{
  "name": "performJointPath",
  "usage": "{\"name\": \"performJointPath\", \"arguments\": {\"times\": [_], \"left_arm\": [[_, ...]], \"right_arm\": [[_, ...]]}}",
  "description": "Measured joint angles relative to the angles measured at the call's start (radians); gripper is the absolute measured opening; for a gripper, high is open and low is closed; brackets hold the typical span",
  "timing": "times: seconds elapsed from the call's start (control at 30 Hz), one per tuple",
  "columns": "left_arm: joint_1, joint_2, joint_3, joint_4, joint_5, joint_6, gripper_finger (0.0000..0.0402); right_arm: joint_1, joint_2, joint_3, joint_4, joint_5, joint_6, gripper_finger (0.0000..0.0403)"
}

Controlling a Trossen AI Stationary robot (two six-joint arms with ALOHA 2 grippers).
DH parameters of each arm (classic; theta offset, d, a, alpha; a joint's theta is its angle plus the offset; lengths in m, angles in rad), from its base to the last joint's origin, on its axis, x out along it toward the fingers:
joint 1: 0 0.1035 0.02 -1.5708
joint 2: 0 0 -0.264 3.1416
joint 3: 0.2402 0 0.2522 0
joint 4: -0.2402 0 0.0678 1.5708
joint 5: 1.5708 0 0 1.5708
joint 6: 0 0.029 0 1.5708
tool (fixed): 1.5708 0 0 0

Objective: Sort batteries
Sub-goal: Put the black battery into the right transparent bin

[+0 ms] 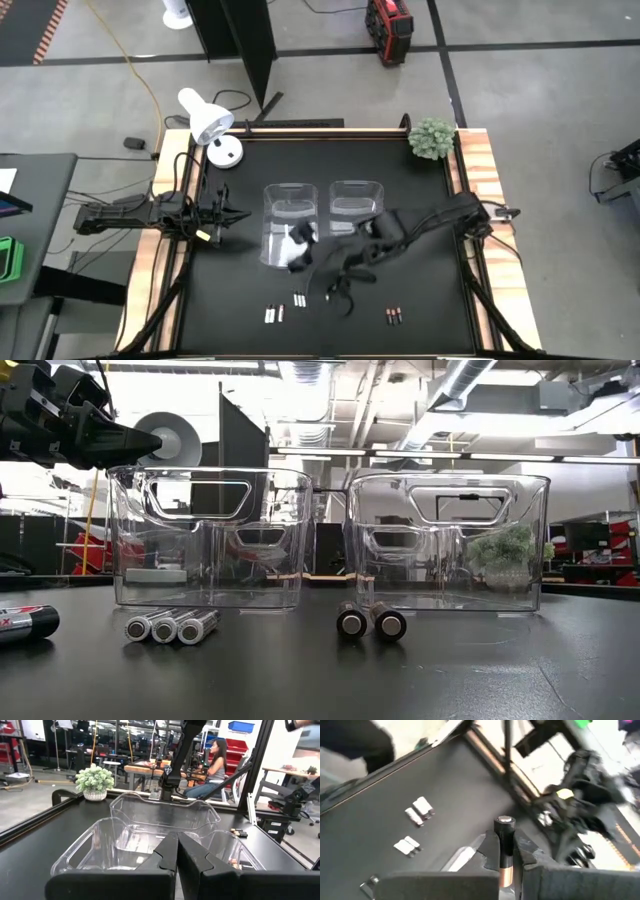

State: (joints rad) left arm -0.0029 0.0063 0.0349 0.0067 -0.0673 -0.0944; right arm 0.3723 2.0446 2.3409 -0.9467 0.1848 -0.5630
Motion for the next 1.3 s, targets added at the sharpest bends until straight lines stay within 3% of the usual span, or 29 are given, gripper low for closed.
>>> {"name": "performJointPath", "arguments": {"times": [0.57, 1.3], "left_arm": [[0.000, 0.000, 0.000, 0.001, 0.000, 0.000, 0.0000], [0.000, 0.000, 0.000, 0.001, 0.000, 0.000, 0.0000]], "right_arm": [[-0.102, -0.153, -0.001, 0.129, -0.004, 0.219, 0.0015], [-0.208, -0.161, -0.001, 0.140, -0.085, 0.523, 0.0015]]}}
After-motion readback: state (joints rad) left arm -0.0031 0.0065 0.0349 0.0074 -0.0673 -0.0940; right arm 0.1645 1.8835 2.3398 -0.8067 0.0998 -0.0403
